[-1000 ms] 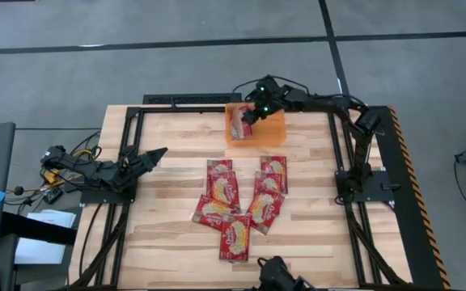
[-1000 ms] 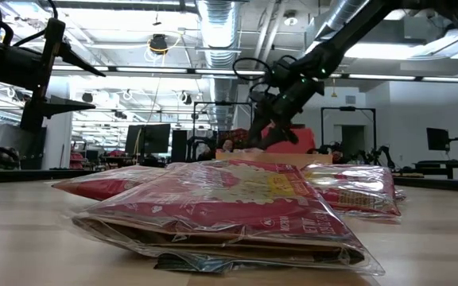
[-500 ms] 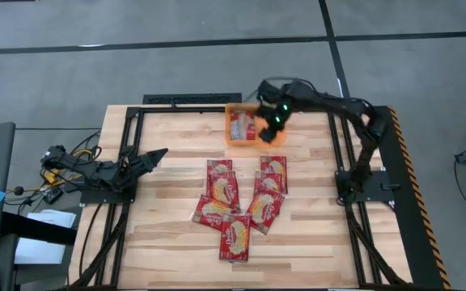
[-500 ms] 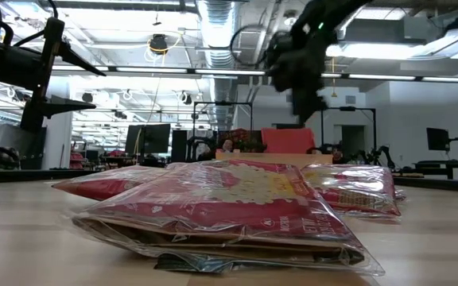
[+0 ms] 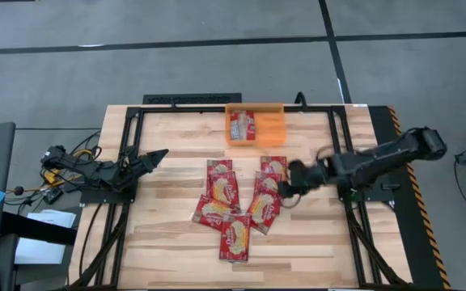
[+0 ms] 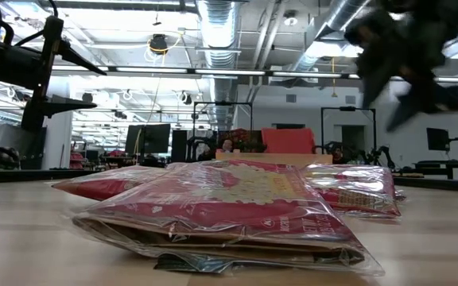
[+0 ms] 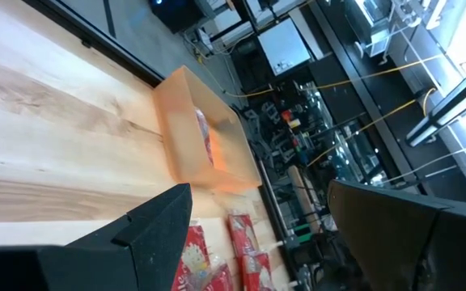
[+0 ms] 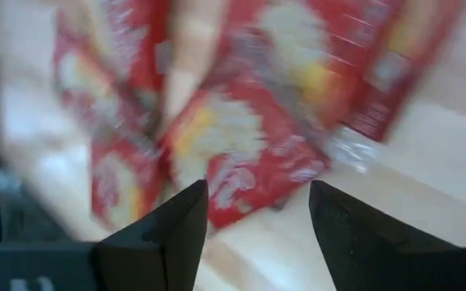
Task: Sort popcorn bags into baskets
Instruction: Put the red popcorn bag into the orange bin
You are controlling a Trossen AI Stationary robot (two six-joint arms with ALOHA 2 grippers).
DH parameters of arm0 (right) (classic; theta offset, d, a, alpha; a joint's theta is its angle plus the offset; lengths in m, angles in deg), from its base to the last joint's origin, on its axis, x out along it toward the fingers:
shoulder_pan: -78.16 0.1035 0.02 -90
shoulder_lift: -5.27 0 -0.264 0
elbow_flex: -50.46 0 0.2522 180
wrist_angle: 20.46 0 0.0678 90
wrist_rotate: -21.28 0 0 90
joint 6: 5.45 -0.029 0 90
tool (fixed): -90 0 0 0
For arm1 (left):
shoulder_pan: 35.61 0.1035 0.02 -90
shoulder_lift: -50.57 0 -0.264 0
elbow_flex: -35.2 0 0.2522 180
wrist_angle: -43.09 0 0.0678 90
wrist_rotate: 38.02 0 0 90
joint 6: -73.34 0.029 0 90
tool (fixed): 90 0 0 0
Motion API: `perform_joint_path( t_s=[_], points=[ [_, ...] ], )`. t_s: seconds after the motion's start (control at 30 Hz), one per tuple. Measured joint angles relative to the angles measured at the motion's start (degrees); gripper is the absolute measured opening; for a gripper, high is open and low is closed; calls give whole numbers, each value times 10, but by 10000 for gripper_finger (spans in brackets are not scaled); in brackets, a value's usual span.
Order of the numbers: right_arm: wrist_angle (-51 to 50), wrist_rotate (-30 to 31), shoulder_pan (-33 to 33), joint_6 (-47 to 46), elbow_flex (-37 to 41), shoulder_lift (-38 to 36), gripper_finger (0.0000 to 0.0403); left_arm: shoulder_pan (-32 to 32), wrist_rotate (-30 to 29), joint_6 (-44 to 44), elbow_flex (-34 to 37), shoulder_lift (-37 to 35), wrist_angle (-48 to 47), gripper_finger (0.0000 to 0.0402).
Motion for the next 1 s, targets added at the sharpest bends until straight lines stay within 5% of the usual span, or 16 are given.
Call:
perform_joint_path(
  t_s=[0.27,0.67,1.0],
  points=[
    [51,135,105,-155,54,41,242,0,0,0,0,0,0,279],
    [227,140,101,-134,54,192,235,0,13,0,0,0,2,279],
    [233,141,97,-79,44,193,69,0,13,1,0,0,2,279]
  ],
)
